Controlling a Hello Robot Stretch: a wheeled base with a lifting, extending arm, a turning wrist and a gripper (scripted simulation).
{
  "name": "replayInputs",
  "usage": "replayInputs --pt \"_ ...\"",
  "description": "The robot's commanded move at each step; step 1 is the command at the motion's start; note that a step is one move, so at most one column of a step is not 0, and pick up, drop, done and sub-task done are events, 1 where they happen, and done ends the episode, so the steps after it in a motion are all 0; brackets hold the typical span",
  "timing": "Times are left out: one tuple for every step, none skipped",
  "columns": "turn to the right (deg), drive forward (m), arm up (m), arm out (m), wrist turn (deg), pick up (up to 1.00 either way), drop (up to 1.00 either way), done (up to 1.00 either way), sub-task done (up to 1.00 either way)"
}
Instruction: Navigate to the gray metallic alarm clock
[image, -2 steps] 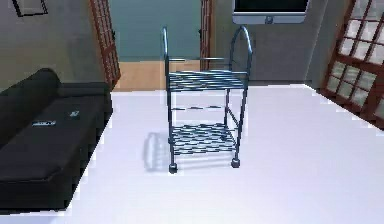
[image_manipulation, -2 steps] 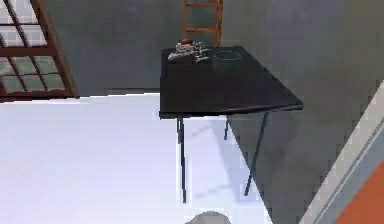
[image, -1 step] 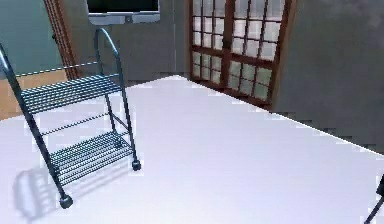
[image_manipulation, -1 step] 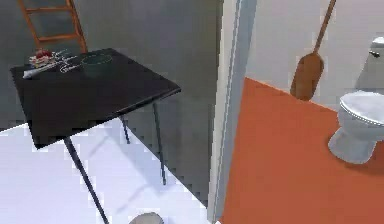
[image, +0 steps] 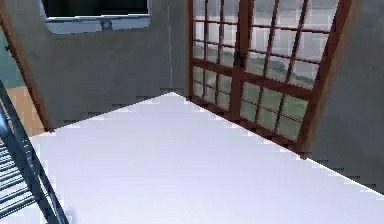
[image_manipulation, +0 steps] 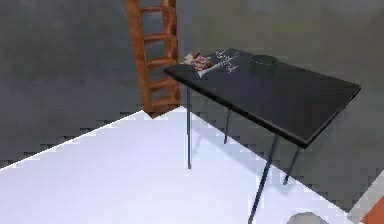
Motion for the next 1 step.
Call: replayInputs --pt "3.0 0.00 0.00 0.00 0.0 0.00 0.00 0.00 0.00"
